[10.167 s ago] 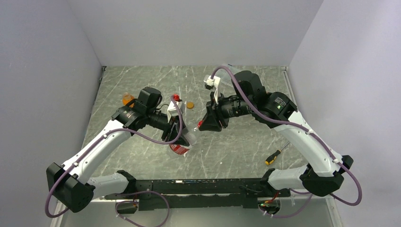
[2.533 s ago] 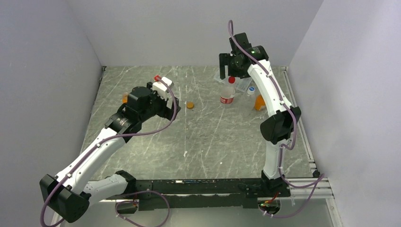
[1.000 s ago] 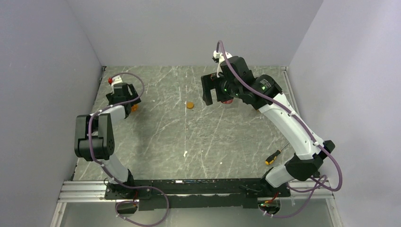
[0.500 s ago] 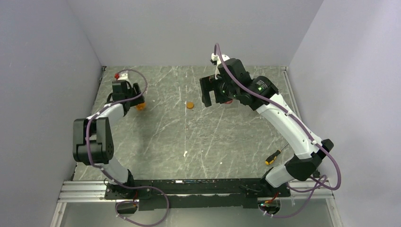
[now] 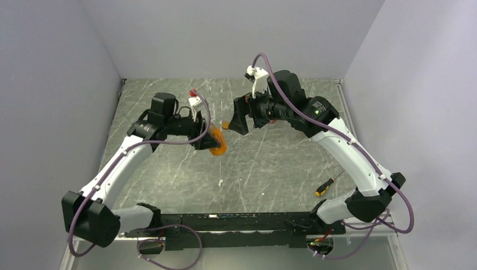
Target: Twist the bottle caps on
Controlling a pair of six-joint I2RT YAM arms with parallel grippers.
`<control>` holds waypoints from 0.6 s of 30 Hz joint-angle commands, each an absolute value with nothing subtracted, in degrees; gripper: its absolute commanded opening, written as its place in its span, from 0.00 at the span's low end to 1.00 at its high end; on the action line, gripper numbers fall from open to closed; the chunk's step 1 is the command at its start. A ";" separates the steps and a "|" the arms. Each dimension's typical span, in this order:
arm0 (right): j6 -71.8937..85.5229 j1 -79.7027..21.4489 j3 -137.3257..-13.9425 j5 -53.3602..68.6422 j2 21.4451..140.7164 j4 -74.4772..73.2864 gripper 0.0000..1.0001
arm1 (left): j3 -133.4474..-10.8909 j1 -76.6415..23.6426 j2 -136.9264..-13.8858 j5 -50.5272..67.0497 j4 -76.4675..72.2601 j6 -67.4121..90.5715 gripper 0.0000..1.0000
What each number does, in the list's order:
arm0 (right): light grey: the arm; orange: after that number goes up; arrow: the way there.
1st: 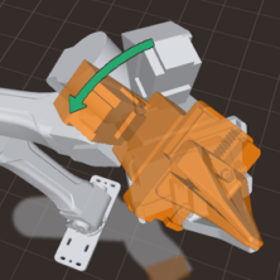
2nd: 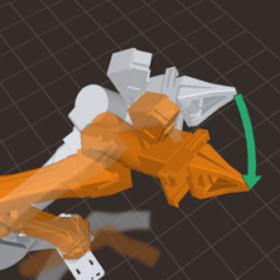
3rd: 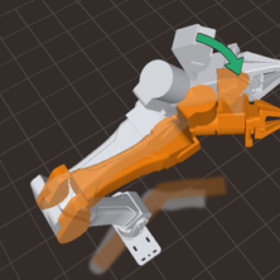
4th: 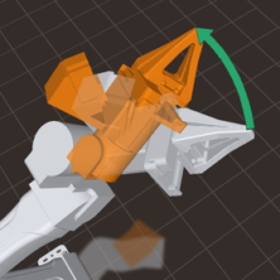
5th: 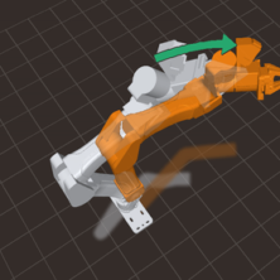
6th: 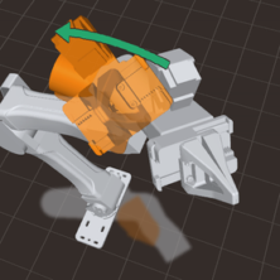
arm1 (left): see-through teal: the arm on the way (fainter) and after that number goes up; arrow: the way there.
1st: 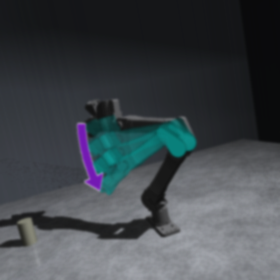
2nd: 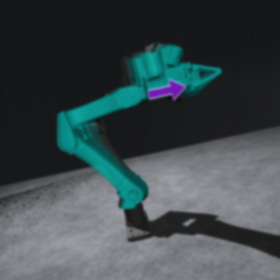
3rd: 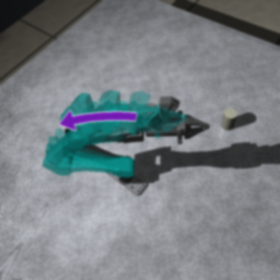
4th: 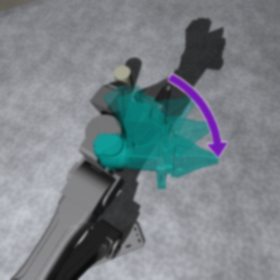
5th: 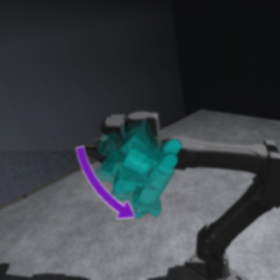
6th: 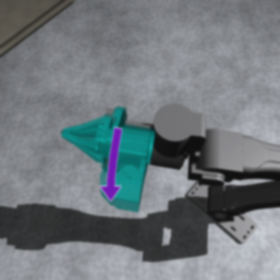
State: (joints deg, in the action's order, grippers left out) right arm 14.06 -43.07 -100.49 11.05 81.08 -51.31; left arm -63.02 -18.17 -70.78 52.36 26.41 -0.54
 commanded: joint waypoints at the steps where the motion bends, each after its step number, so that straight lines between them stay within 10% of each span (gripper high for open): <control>1: 14.92 -43.33 -98.76 21.29 78.81 -45.42 0.98 | -61.63 -21.81 -66.10 60.27 29.57 -7.02 0.31; 18: 22.54 -46.63 -101.07 17.85 83.76 -47.14 0.78 | -60.90 -29.87 -63.12 51.39 30.62 -12.91 0.23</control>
State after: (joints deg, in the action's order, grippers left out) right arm 21.47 -45.12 -97.89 20.38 82.43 -46.68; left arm -59.48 -29.41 -63.61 53.41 31.14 -10.31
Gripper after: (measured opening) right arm 0.789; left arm 0.668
